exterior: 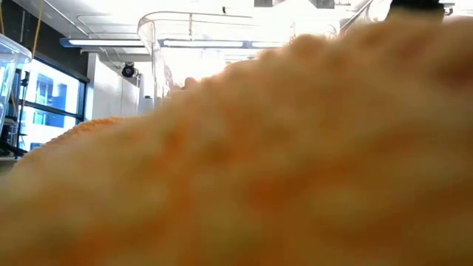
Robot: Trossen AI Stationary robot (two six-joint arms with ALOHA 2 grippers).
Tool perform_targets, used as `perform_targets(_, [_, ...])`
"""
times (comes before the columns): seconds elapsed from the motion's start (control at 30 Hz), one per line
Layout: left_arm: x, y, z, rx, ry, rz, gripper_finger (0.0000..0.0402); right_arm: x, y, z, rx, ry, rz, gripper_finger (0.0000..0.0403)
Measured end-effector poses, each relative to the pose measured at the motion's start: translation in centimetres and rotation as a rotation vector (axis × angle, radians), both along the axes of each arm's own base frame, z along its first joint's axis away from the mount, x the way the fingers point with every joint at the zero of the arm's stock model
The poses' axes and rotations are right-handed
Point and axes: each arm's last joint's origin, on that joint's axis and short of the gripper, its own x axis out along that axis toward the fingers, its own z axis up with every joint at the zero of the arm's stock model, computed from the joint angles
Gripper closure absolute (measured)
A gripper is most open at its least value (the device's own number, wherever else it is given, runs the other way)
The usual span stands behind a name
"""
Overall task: Sort microfiber towel by color & place in baskets
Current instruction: Put the yellow microfiber towel into the right transparent bin
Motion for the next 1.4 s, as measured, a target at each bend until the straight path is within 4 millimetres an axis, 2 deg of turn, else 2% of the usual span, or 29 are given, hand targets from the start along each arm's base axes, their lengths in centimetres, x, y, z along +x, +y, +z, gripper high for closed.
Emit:
perform_targets(0.27, [1.6, 1.4, 0.1, 0.078, -0.046, 0.018, 0.0379, 2.8, 2.2, -4.1, 0.002, 0.182, 0.081, 0.0268])
perform_targets(0.5, [2.6, 2.0, 0.3, 0.111, -0.096, 0.019, 0.0379, 5.4, 4.9, -7.5, -0.036, 0.189, 0.287, 0.0256])
perform_targets(0.67, [2.8, 2.0, 0.4, 0.104, -0.103, 0.024, 0.0379, 5.7, 6.7, -10.0, -0.171, 0.234, 0.419, 0.0256])
perform_targets(0.87, [2.8, 2.0, 0.4, 0.101, -0.107, 0.024, 0.0379, 6.0, 8.2, -12.6, -0.252, 0.261, 0.433, 0.0256])
perform_targets(1.07, [2.8, 1.9, 0.4, 0.097, -0.111, 0.025, 0.0379, 6.9, 8.7, -13.9, -0.269, 0.214, 0.385, 0.0258])
perform_targets(1.17, [2.9, 1.8, 0.5, 0.087, -0.122, 0.027, 0.0379, 6.9, 8.6, -14.0, -0.274, 0.209, 0.357, 0.028])
perform_targets(1.33, [2.9, 1.8, 0.5, 0.086, -0.124, 0.027, 0.0379, 6.5, 8.7, -13.9, -0.237, 0.25, 0.386, 0.0385])
perform_targets(1.4, [2.9, 1.8, 0.5, 0.086, -0.124, 0.028, 0.0379, 6.1, 8.6, -13.4, -0.217, 0.26, 0.389, 0.0389])
